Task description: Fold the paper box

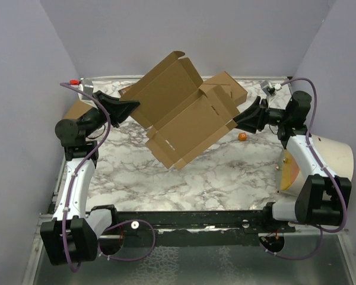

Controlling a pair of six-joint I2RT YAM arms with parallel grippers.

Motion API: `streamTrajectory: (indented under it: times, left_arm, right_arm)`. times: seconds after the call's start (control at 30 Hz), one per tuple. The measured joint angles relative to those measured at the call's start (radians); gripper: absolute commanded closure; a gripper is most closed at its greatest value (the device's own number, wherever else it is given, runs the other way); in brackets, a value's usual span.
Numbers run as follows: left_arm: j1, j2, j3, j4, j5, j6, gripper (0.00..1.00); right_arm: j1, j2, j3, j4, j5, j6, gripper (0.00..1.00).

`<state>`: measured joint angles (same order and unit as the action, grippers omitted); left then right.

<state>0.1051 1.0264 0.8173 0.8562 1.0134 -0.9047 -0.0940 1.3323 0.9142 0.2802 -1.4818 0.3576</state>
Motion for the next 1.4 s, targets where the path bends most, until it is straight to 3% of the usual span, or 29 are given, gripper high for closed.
streamTrajectory:
  times: [0.8, 1.4]
  left_arm:
    - [0.0, 0.016, 0.006, 0.06, 0.0, -0.026, 1.0]
    - [0.0, 0.046, 0.005, 0.22, 0.009, -0.13, 1.0]
  right_arm:
    - [0.015, 0.018, -0.041, 0.138, -0.006, 0.147, 0.52]
    - [0.071, 0.05, -0.047, 0.156, -0.006, 0.163, 0.55]
